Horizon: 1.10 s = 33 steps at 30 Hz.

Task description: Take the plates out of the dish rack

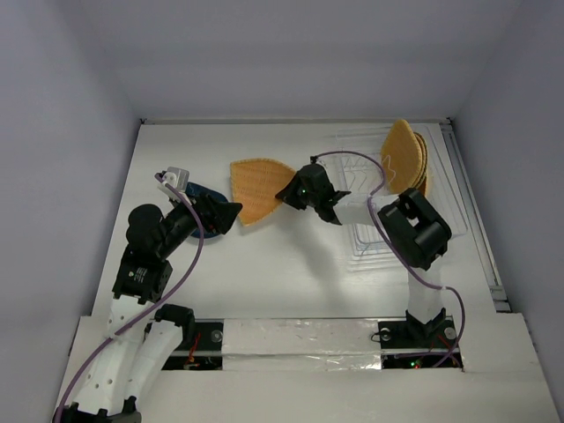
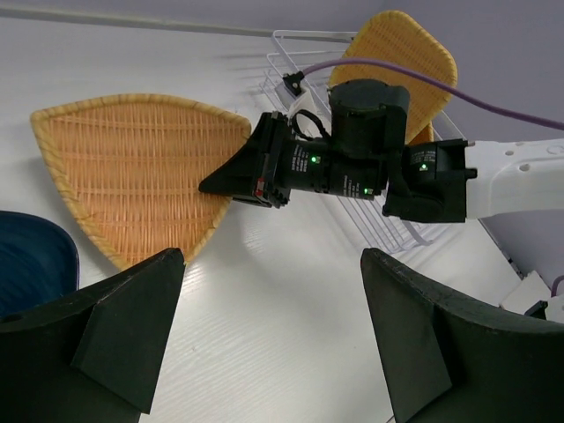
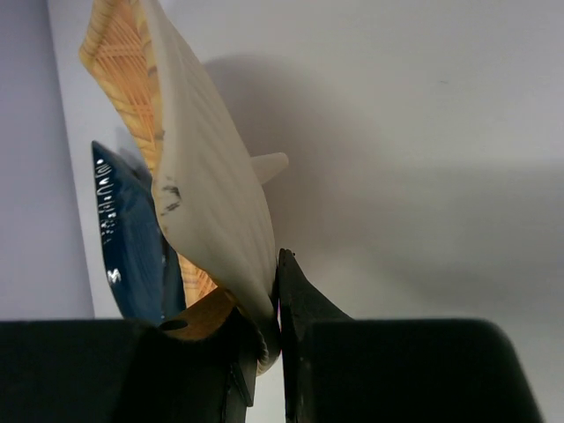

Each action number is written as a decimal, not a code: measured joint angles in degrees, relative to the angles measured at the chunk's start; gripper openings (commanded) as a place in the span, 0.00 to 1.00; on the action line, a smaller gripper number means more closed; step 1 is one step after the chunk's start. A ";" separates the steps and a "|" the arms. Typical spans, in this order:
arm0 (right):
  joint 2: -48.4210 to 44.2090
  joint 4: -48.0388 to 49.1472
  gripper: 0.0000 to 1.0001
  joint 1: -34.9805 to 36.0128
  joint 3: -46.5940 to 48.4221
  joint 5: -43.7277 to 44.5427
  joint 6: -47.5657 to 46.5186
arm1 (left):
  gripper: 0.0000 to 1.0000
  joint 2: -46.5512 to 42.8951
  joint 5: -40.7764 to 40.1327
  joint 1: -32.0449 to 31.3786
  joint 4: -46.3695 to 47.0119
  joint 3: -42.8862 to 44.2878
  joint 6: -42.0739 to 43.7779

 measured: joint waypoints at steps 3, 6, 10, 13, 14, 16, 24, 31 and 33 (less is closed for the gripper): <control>-0.61 3.37 0.03 -0.63 -4.04 0.33 2.03 | 0.79 0.00 0.09 0.00 0.00 0.00 0.00; -2.56 5.64 0.05 -0.90 -7.91 0.76 3.08 | 0.79 0.00 0.13 0.00 0.00 0.00 0.00; -6.47 8.09 0.10 -0.87 -14.05 1.77 4.02 | 0.79 0.00 0.15 0.00 0.02 0.00 0.00; -9.51 10.03 0.24 -0.87 -18.95 2.23 4.79 | 0.79 0.00 0.17 0.00 0.02 0.00 0.00; -10.47 10.49 0.28 -0.87 -20.37 2.36 5.07 | 0.79 0.00 0.17 0.00 0.02 0.00 0.00; -11.76 11.34 0.37 -0.87 -22.12 2.47 5.14 | 0.79 0.00 0.20 0.00 0.02 0.00 -0.02; -12.07 15.96 0.71 -0.87 -24.63 1.36 5.11 | 0.79 0.00 0.20 0.00 0.02 -0.02 0.00; -18.08 11.93 1.00 -0.22 -25.77 2.14 2.38 | 0.79 0.00 0.31 0.00 0.02 -0.02 -0.02; -22.47 9.57 1.00 0.42 -25.66 3.52 0.76 | 0.79 0.00 0.33 0.00 0.02 -0.02 -0.02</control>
